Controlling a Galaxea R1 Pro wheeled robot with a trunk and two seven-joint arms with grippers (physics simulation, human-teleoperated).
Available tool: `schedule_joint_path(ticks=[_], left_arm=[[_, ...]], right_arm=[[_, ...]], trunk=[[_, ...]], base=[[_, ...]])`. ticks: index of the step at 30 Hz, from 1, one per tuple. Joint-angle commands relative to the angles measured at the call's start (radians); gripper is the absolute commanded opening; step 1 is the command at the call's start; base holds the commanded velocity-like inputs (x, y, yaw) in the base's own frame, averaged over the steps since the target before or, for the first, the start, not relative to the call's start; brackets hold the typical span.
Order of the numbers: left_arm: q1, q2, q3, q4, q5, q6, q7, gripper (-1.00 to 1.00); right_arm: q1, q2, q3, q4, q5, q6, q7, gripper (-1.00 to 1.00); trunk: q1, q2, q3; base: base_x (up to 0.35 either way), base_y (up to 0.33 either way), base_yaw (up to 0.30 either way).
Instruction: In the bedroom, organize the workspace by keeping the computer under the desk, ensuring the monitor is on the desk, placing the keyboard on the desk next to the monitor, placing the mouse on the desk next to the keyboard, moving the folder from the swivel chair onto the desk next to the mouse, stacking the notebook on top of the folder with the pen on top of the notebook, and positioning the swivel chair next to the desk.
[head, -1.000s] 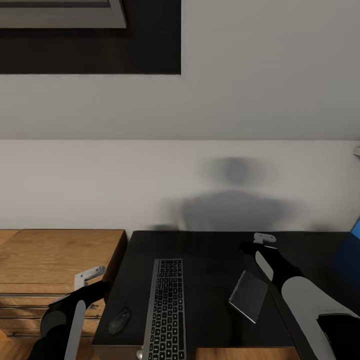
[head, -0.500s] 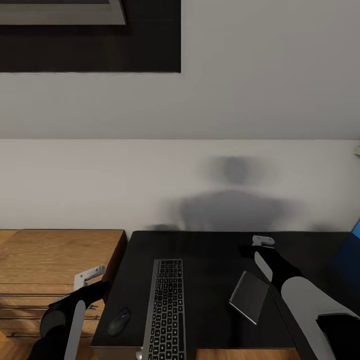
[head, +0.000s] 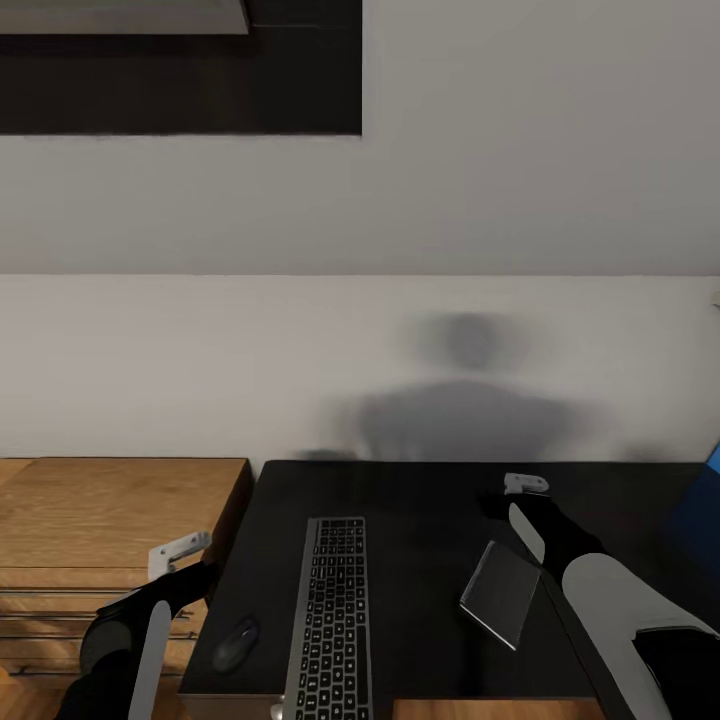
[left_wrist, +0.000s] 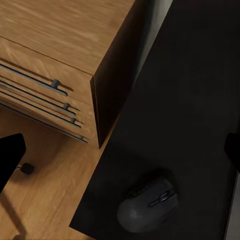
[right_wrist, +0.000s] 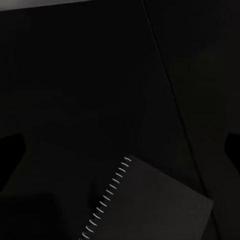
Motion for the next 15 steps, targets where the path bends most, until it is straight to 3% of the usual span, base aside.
schedule_joint_path(ticks=[1,15], left_arm=[[-0.001,-0.001,0.001,-0.001,0.006,0.004,0.005,1.00],[-0.001,-0.002,0.001,-0.001,0.006,0.006,0.008,1.00]], right_arm=[[-0.001,-0.001,0.008,-0.002,-0.010,0.005,-0.008,1.00],[-0.001,-0.001,0.008,-0.002,-0.010,0.006,-0.008,1.00]], trunk=[[0.004,-0.009,-0.005],[0.058,-0.107,-0.049]], base=[[0.000,0.000,0.000],[0.000,0.000,0.000]])
